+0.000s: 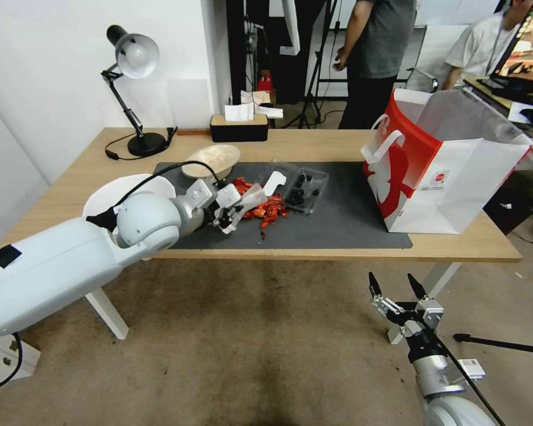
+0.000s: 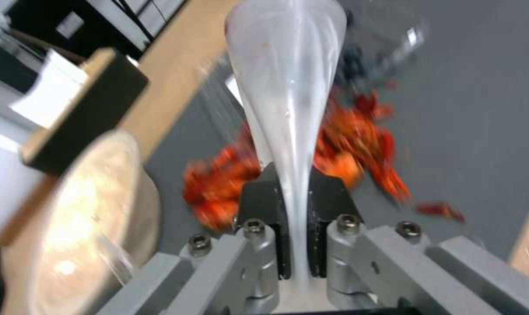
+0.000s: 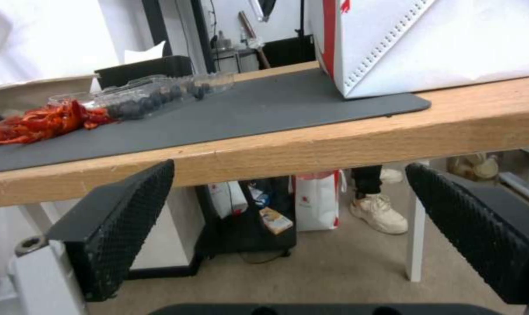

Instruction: Pick up the trash from the table and place it into the takeout bag.

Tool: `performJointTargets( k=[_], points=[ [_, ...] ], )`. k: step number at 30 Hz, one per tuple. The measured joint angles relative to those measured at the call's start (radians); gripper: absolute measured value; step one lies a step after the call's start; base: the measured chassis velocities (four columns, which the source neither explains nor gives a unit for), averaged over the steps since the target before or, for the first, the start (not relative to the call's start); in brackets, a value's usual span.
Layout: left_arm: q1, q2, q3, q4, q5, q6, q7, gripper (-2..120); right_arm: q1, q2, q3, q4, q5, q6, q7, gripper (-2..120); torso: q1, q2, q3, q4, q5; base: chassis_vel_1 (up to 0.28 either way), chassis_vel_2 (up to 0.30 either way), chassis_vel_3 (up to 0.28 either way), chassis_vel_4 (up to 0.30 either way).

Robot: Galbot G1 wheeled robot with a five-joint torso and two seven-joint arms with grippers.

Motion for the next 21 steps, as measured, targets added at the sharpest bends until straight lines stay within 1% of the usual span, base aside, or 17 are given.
performJointTargets(
  k=[2, 3, 6, 7, 9, 10, 11, 12, 13, 14, 15, 16, 17, 19, 20, 21],
  points=[
    [-0.063, -0.017, 0.021, 0.013, -0.026, 0.001, 0.0, 1, 0.001, 0.0, 0.0, -0.001, 0.0, 0.001, 0.0, 100, 0.0, 0.0, 0.0, 0.0, 0.0001, 0.0, 0.0, 0.0, 0.0],
    [-0.063, -0.017, 0.021, 0.013, -0.026, 0.001, 0.0, 1, 0.001, 0.0, 0.0, -0.001, 0.0, 0.001, 0.0, 100, 0.0, 0.0, 0.0, 0.0, 0.0001, 0.0, 0.0, 0.0, 0.0],
    [-0.167, -0.06, 0.051, 0.035, -0.076, 0.001, 0.0, 1, 0.003, 0.001, 0.001, -0.001, 0.0, 0.002, 0.0, 100, 0.0, 0.0, 0.0, 0.0002, 0.0001, 0.0, 0.0, 0.0, 0.0],
    [-0.167, -0.06, 0.051, 0.035, -0.076, 0.001, 0.0, 1, 0.003, 0.001, 0.001, -0.001, 0.0, 0.002, 0.0, 100, 0.0, 0.0, 0.0, 0.0002, 0.0001, 0.0, 0.0, 0.0, 0.0],
    [-0.239, -0.116, 0.063, 0.065, -0.113, 0.002, -0.003, 1, 0.005, 0.002, 0.002, 0.0, 0.0, 0.002, 0.0, 100, 0.0, 0.0, 0.0, 0.0002, 0.0, 0.0, 0.0, 0.0, 0.0],
    [-0.239, -0.116, 0.063, 0.065, -0.113, 0.002, -0.003, 1, 0.005, 0.002, 0.002, 0.0, 0.0, 0.002, 0.0, 100, 0.0, 0.0, 0.0, 0.0002, 0.0, 0.0, 0.0, 0.0, 0.0],
    [-0.276, -0.155, 0.068, 0.089, -0.127, 0.002, -0.004, 1, 0.005, 0.004, 0.002, 0.0, 0.0, 0.002, 0.0, 100, 0.0, 0.0, 0.0, 0.0001, 0.0001, 0.0, 0.0, 0.0, 0.0],
    [-0.322, -0.209, 0.079, 0.122, -0.141, 0.002, -0.003, 1, 0.005, 0.008, 0.002, 0.003, 0.0, 0.002, 0.0, 100, 0.0, 0.0, 0.0, 0.0, 0.0004, 0.0, 0.0, 0.0, 0.0],
    [-0.322, -0.209, 0.079, 0.122, -0.141, 0.002, -0.003, 1, 0.005, 0.008, 0.002, 0.003, 0.0, 0.002, 0.0, 100, 0.0, 0.0, 0.0, 0.0, 0.0004, 0.0, 0.0, 0.0, 0.0],
    [-0.353, -0.251, 0.09, 0.15, -0.148, 0.001, -0.002, 1, 0.004, 0.01, 0.002, 0.004, 0.0, 0.002, 0.0, 100, 0.0, 0.0, 0.0, -0.0001, 0.0003, 0.0, 0.0, 0.0, 0.0],
    [-0.395, -0.31, 0.108, 0.195, -0.157, -0.003, 0.0, 1, 0.001, 0.014, 0.004, 0.007, 0.0, 0.002, 0.0, 100, 0.0, 0.0, 0.0, -0.0005, 0.0006, 0.0, 0.0, 0.0, 0.0],
    [-0.415, -0.343, 0.116, 0.223, -0.159, -0.006, 0.0, 1, -0.001, 0.016, 0.004, 0.008, 0.0, 0.003, 0.0, 100, 0.0, 0.0, 0.0, -0.0007, 0.0008, 0.0, 0.0, 0.0, 0.0],
    [-0.415, -0.343, 0.116, 0.223, -0.159, -0.006, 0.0, 1, -0.001, 0.016, 0.004, 0.008, 0.0, 0.003, 0.0, 100, 0.0, 0.0, 0.0, -0.0007, 0.0008, 0.0, 0.0, 0.0, 0.0],
    [-0.456, -0.426, 0.124, 0.303, -0.166, -0.012, 0.003, 1, -0.007, 0.024, 0.009, 0.013, -0.002, 0.007, 0.0, 100, 0.0, 0.0, 0.0, -0.0002, 0.0005, 0.0, 0.0, 0.0, 0.0],
    [-0.469, -0.455, 0.124, 0.335, -0.168, -0.016, 0.004, 1, -0.009, 0.027, 0.011, 0.016, -0.002, 0.008, 0.0, 100, 0.0, 0.0, 0.0, 0.0, 0.0004, 0.0, 0.0, 0.0, 0.0],
    [-0.469, -0.455, 0.124, 0.335, -0.168, -0.016, 0.004, 1, -0.009, 0.027, 0.011, 0.016, -0.002, 0.008, 0.0, 100, 0.0, 0.0, 0.0, 0.0, 0.0004, 0.0, 0.0, 0.0, 0.0]
  ],
)
